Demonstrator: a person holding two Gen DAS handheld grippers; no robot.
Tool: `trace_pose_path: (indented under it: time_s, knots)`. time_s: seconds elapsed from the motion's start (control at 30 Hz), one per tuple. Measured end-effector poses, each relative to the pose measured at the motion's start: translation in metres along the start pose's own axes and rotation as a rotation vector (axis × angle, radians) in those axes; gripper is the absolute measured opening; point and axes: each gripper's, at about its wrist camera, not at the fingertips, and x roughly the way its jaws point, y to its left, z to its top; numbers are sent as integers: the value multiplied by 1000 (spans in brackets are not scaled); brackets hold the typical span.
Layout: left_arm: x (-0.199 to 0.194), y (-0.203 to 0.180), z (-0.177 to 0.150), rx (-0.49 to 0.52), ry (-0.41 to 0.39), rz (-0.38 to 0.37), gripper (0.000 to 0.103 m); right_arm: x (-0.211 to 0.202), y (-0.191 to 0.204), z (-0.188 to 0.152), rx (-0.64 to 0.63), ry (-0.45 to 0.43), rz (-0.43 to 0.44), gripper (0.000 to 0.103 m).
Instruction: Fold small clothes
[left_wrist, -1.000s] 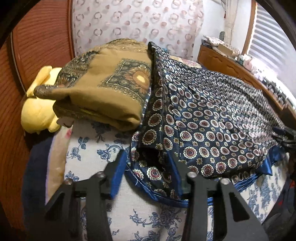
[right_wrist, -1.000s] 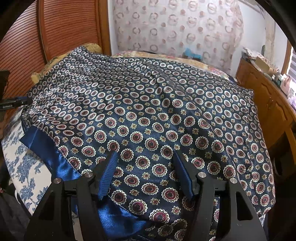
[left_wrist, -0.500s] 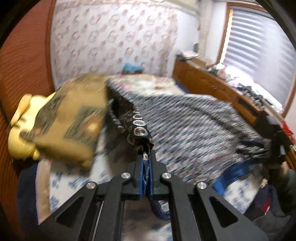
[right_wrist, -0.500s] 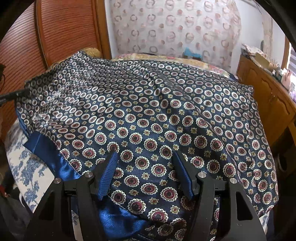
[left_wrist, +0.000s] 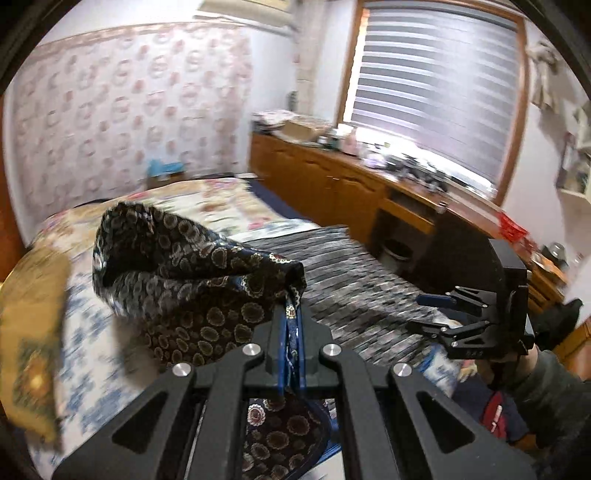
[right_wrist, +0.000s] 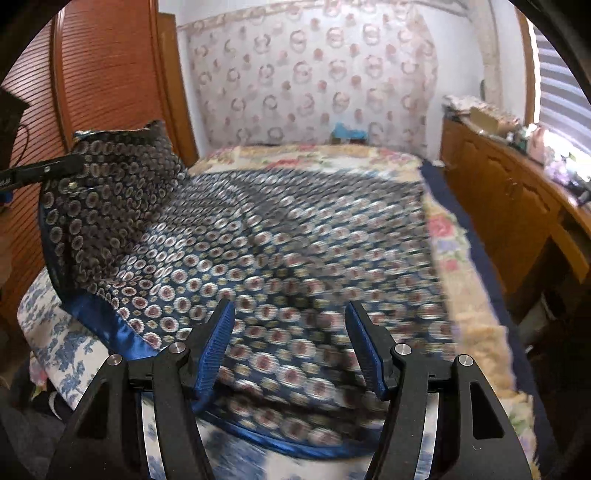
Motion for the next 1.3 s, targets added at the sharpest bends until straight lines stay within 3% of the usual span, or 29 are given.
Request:
trace_pose_path:
  time_s: [0.13,0.27,0.5,0.63,0.8,0.87,1.03,1.2,1.3]
  knots:
    - [30,-40,25,58,27,-64,1,-24,-20,-3,33,-38,-28,64]
    - [65,-67,35,105,90,-72,3,-38,-36,-12,54,-52,-54,64]
    - [76,-69,28,118,132,-77,21,-37,-52,-25,82,-27,-57,64]
    - [72,-54,21,110,151,-38,37,-33,-53,-26,91,-24,-43,64]
    - [70,-23,11,82,170,7,45,-22,-48,-13,80,-15,-13,64]
    - [71,-9,6,77,176,27,55,-16,-44,-6,61,-10,-8,64]
    - [83,29,-13,76,221,98,56,6,-31,17,8,6,25,64]
    - [99,59,-32,53,282,124,56,39,-15,32,-20,64,100,63]
    - [108,69,-41,54,310,144,56,60,-6,36,-40,113,129,58]
